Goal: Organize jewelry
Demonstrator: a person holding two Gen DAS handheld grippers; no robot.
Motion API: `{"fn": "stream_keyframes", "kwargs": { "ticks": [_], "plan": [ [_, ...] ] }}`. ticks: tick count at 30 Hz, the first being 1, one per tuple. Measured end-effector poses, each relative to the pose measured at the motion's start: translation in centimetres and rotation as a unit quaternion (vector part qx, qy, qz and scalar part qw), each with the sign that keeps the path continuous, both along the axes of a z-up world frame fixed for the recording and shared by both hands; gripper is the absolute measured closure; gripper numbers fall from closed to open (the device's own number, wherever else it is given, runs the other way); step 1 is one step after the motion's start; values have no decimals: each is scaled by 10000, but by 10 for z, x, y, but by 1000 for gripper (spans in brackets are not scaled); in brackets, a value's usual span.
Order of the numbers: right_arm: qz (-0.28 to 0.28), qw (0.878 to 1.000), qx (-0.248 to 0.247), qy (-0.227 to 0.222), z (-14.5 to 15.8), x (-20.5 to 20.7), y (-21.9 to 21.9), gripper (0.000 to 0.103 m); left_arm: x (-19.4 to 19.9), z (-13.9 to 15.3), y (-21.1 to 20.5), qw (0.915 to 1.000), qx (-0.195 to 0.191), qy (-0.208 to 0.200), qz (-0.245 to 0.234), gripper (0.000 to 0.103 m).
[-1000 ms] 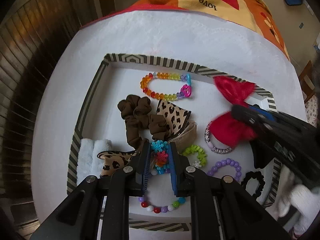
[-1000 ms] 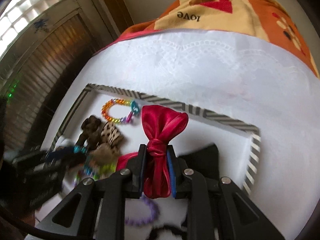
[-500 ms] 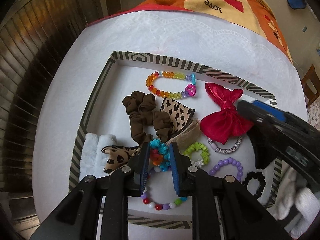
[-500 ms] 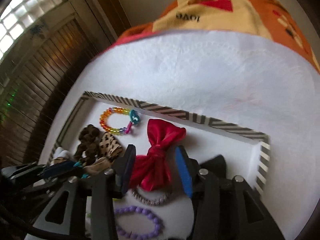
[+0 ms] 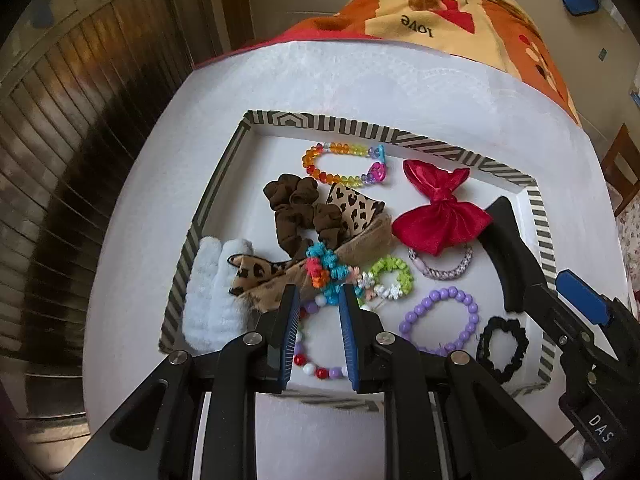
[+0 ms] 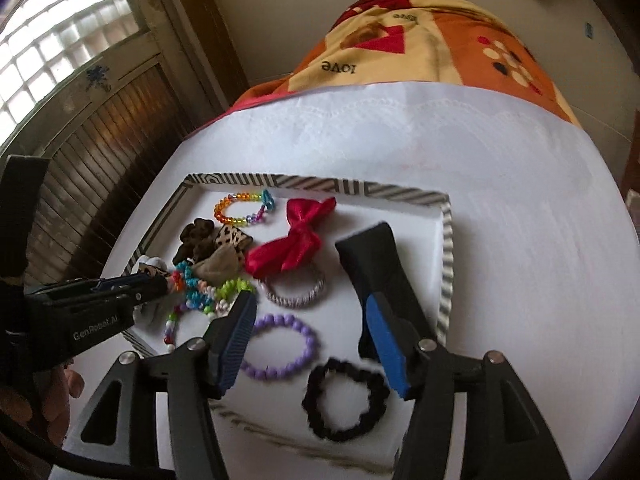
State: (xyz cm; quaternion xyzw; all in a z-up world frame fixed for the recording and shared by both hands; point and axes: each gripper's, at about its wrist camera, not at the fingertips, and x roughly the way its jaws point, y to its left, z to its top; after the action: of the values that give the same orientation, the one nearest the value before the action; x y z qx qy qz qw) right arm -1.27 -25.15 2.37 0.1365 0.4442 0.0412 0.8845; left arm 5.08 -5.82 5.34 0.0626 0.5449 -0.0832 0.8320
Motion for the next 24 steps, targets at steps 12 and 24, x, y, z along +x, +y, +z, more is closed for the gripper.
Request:
{"fn": "stream_keyframes", "kwargs": {
  "ticks": [12, 24],
  "plan": [
    [-179, 9997, -152, -70, 18, -21, 13, 41, -27, 18, 12, 9994, 13, -341, 94, 100],
    [-144, 9996, -198, -110, 28, -29, 15, 37, -41, 31, 14, 9988, -12, -464, 130, 100]
  ]
}}
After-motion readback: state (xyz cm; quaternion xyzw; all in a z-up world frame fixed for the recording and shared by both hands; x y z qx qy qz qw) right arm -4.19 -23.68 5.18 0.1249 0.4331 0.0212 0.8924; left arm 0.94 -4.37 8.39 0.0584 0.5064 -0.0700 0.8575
